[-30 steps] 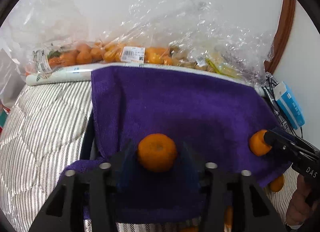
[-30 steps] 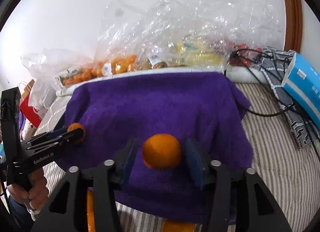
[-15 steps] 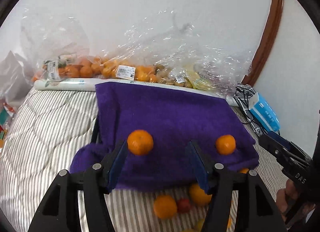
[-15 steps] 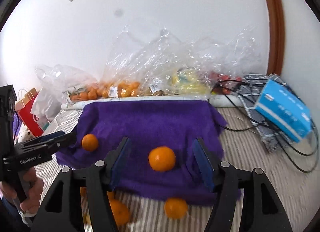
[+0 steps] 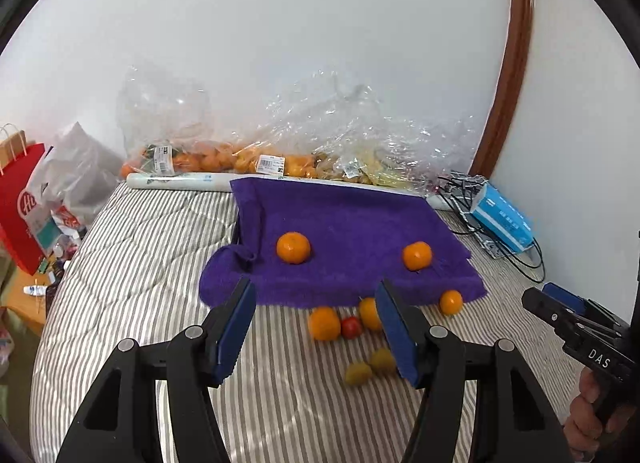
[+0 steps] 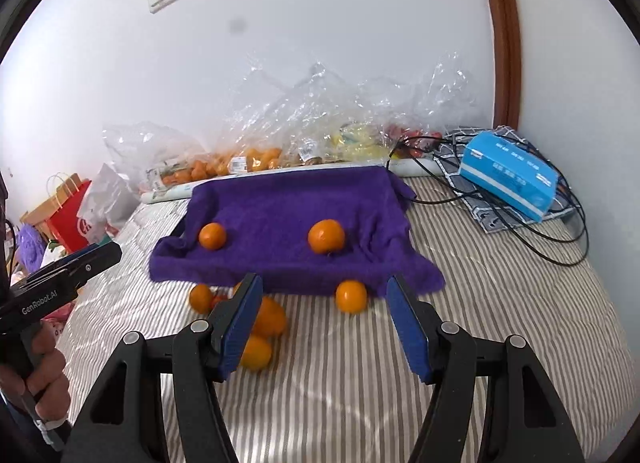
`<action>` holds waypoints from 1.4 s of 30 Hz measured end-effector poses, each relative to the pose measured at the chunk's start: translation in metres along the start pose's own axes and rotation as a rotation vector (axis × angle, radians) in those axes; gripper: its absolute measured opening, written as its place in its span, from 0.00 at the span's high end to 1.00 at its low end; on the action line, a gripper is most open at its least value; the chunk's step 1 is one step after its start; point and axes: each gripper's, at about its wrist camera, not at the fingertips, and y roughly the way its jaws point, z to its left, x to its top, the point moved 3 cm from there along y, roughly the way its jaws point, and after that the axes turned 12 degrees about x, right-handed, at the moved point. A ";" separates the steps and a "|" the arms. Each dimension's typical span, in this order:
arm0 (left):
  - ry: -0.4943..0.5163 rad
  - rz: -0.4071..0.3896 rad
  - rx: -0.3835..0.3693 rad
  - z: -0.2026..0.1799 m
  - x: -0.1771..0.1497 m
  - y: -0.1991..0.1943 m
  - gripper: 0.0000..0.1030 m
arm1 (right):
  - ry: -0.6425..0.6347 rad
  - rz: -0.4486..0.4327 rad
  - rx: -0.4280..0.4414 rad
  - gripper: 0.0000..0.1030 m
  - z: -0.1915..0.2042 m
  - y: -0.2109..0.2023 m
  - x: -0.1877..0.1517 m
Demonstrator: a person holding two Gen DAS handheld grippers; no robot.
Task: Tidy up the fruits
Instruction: 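Move the right gripper back and grasp another orange in front of the towel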
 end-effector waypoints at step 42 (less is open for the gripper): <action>-0.032 0.225 0.048 0.034 -0.041 0.085 0.26 | -0.008 0.107 -0.029 0.56 -0.034 0.087 -0.028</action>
